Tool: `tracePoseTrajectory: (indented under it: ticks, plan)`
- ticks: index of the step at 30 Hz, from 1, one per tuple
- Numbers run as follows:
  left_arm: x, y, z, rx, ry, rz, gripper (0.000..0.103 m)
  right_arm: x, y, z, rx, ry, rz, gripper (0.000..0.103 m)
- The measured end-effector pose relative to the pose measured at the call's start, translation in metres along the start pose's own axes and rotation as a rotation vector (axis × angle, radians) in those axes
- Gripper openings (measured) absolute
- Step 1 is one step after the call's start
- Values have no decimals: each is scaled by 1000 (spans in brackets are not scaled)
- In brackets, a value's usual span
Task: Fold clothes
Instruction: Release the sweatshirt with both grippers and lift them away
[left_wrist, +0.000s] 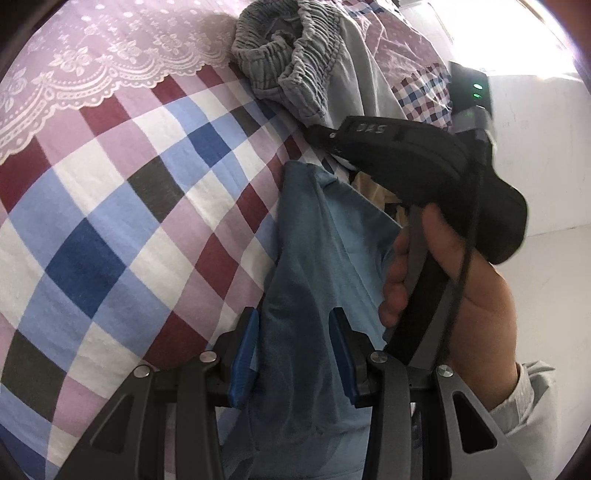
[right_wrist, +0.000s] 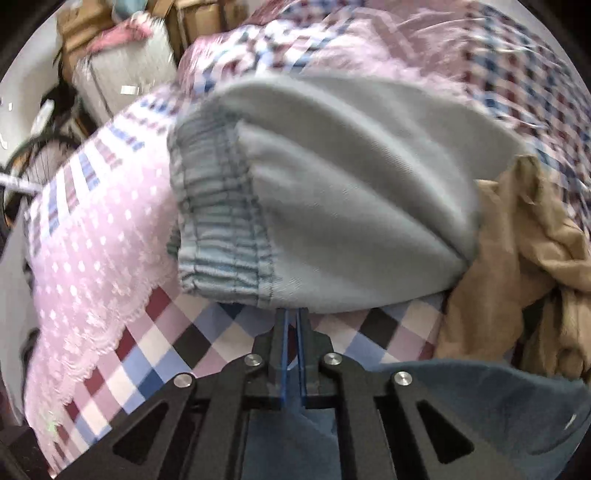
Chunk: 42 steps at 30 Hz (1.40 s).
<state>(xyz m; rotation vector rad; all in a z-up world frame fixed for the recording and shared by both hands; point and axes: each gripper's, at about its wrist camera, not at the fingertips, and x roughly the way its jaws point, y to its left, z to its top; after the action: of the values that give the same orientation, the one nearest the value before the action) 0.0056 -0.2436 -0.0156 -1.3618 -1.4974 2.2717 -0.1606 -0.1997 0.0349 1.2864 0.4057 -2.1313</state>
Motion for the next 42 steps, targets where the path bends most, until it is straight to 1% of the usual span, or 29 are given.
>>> tracePoseTrajectory:
  ticks: [1, 2, 3, 4, 5, 7, 8, 11, 15, 17, 20, 23, 25, 26, 30, 32, 34, 37, 39, 42]
  plan:
    - [0, -1, 0, 6, -2, 4, 43, -8, -3, -1, 17, -23, 3, 9]
    - [-1, -1, 0, 11, -5, 7, 43, -19, -8, -5, 32, -52, 11, 10]
    - [-9, 7, -4, 12, -10, 7, 43, -30, -13, -8, 46, -81, 20, 12]
    - [-11, 7, -4, 16, -15, 9, 43, -42, -17, -13, 55, -103, 21, 21]
    - [-11, 5, -2, 24, -26, 16, 43, -53, -22, -18, 63, -126, 21, 35]
    - [-11, -1, 3, 43, -50, 30, 43, -85, -28, -40, 87, -189, 19, 48]
    - [-14, -4, 5, 65, -70, 44, 44, -101, -30, -50, 100, -221, 17, 49]
    - [-23, -11, 9, 132, -117, 84, 49, -122, -55, -63, 129, -262, -23, 51]
    - [-25, -18, 15, 194, -171, 121, 49, -151, -103, -119, 153, -269, -121, 55]
    - [-27, -26, 12, 237, -189, 134, 50, -171, -130, -157, 185, -267, -169, 55]
    - [-23, -51, 2, 349, -217, 160, 54, -191, -156, -202, 234, -276, -256, 56]
    - [-11, -79, -15, 480, -215, 185, 55, -209, -173, -246, 281, -278, -309, 59]
    - [-6, -90, -26, 544, -201, 197, 56, -222, -182, -274, 311, -284, -344, 61]
    - [0, -93, -30, 569, -192, 207, 56, -228, -186, -288, 326, -287, -361, 63]
    - [12, -95, -45, 631, -153, 271, 56, -251, -205, -343, 413, -297, -375, 68]
    - [13, -93, -48, 650, -156, 302, 56, -266, -216, -368, 452, -307, -387, 69]
    - [9, -89, -47, 655, -163, 319, 56, -275, -227, -384, 498, -328, -370, 70]
    - [-8, -73, -45, 613, -166, 315, 56, -283, -244, -410, 569, -361, -339, 71]
    - [-23, -59, -47, 571, -161, 303, 56, -283, -246, -416, 573, -357, -344, 71]
    - [-43, -42, -53, 523, -170, 315, 56, -283, -241, -416, 561, -364, -310, 71]
